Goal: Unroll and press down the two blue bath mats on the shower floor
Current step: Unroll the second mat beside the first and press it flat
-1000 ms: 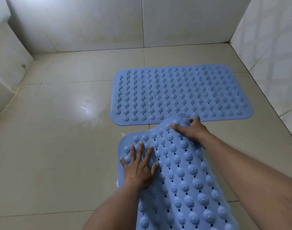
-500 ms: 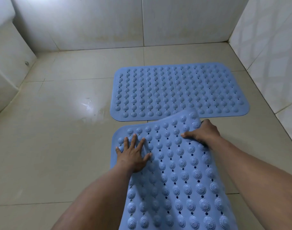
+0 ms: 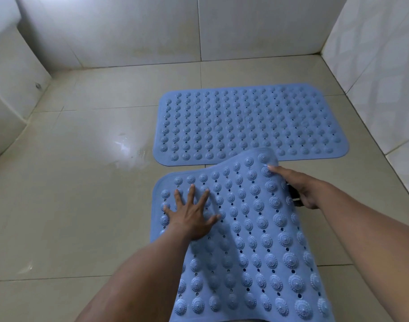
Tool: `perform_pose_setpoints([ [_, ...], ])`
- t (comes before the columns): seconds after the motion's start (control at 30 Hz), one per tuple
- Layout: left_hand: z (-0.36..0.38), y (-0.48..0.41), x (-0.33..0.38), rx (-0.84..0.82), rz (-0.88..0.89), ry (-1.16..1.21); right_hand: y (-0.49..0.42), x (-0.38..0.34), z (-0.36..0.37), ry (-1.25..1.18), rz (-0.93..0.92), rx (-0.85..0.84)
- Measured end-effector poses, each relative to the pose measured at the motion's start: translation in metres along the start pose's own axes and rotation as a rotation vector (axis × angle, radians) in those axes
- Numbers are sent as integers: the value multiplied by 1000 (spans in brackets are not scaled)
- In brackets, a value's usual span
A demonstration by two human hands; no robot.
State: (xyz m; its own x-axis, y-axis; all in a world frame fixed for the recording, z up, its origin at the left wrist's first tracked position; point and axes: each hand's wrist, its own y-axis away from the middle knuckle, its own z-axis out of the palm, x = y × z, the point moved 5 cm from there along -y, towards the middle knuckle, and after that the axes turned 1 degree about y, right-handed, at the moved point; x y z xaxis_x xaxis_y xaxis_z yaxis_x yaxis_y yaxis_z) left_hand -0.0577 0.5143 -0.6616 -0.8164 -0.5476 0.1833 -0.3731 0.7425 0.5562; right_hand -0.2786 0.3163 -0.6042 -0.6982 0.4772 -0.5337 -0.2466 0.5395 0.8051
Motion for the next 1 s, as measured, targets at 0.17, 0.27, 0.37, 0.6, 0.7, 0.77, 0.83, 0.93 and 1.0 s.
perform_pose_setpoints([
  [0.17, -5, -6, -10, -69, 12, -74, -1, 2, -9, -14, -59, 56],
  [0.27, -13, -8, -20, -83, -9, -75, 0, 2, -19, -46, -140, 156],
  [0.37, -12, -6, -11, -55, -33, -50, 2, 4, -21, -49, -138, 122],
  [0.6, 3, -1, 43, 46, 77, 37, 11, 5, -21, -69, -85, -66],
  [0.7, 1, -7, 57, 13, 105, 28, 15, 5, -27, -96, -79, -45],
  [0.77, -1, -12, 64, -6, 111, -1, 13, 9, -38, -108, -74, 41],
  [0.83, -1, -17, 70, -40, 101, -22, 13, 12, -52, -93, -69, 164],
  [0.93, 1, -19, 78, -81, 76, 2, 21, 12, -68, -57, -112, 314],
  [1.0, 2, -20, 80, -89, 65, 5, 19, 19, -79, -41, -114, 367],
])
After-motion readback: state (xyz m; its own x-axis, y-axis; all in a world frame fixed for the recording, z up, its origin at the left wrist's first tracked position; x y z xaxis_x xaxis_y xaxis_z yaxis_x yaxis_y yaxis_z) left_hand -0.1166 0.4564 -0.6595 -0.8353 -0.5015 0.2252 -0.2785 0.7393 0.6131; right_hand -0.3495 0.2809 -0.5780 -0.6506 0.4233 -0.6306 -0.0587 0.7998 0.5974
